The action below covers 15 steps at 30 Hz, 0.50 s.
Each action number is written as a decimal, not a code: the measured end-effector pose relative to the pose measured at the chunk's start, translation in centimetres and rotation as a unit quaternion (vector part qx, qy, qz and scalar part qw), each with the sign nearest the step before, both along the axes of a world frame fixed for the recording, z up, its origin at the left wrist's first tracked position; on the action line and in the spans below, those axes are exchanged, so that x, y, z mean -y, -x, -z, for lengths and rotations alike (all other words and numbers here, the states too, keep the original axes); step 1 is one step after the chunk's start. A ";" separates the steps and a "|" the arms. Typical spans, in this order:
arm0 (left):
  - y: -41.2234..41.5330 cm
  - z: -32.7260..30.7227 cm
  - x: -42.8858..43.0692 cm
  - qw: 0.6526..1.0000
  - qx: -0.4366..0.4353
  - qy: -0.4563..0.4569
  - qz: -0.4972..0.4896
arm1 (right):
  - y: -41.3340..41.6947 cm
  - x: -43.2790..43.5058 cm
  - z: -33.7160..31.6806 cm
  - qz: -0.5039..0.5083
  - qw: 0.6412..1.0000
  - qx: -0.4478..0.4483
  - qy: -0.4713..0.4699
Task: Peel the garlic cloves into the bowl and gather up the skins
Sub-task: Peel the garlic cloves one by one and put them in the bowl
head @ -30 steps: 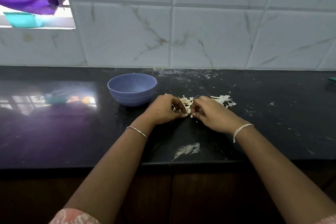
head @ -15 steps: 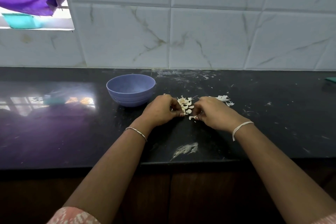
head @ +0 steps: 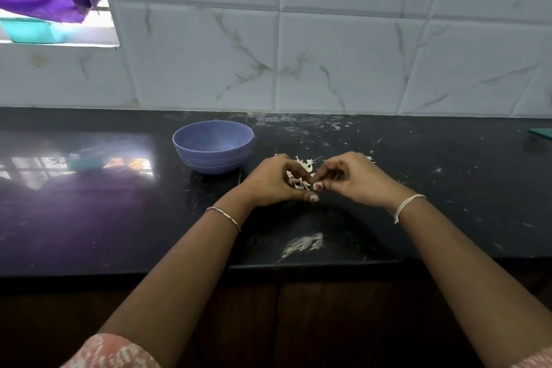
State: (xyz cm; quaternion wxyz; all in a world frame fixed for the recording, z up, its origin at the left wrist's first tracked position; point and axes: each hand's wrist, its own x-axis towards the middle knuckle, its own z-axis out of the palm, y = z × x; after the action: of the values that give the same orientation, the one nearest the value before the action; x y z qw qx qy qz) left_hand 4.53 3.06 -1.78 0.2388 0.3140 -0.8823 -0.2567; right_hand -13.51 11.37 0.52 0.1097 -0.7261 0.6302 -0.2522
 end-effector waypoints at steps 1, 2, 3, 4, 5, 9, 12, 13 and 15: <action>0.1 0.1 0.0 1.000 -0.002 0.001 -0.006 | -0.1 0.2 0.2 -0.002 1.000 0.013 0.001; 0.1 0.3 0.1 1.000 -0.002 0.003 -0.013 | -0.3 0.3 0.5 -0.002 1.000 0.026 0.004; 0.2 0.3 0.2 1.000 0.002 0.005 -0.021 | -0.4 0.4 0.6 -0.001 0.999 0.037 0.008; 0.2 0.4 0.3 0.999 0.011 0.009 -0.031 | -0.4 0.5 0.6 0.003 0.999 0.048 0.011; 0.2 0.4 0.4 0.999 0.025 0.018 -0.044 | -0.4 0.5 0.6 0.007 0.998 0.058 0.015; 0.1 0.4 0.4 0.988 0.078 0.098 -0.088 | 0.1 0.0 -0.5 0.012 0.999 0.042 0.010; 0.0 0.3 0.5 0.988 0.054 0.100 -0.104 | 0.0 -0.9 -2.4 -0.015 1.000 0.019 -0.004; -0.1 0.2 0.5 0.988 0.037 0.097 -0.112 | 0.0 -1.1 -3.3 -0.024 0.999 0.027 0.005; -0.2 0.1 0.6 0.987 0.007 0.096 -0.127 | -0.1 -1.2 -4.7 -0.036 0.996 0.068 0.033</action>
State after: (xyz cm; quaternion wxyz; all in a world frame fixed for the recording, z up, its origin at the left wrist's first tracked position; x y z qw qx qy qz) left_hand 4.76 2.43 -1.89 0.2921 0.4011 -0.8575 -0.1357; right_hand -13.46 12.54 5.20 0.1369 -0.7325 0.5863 -0.3177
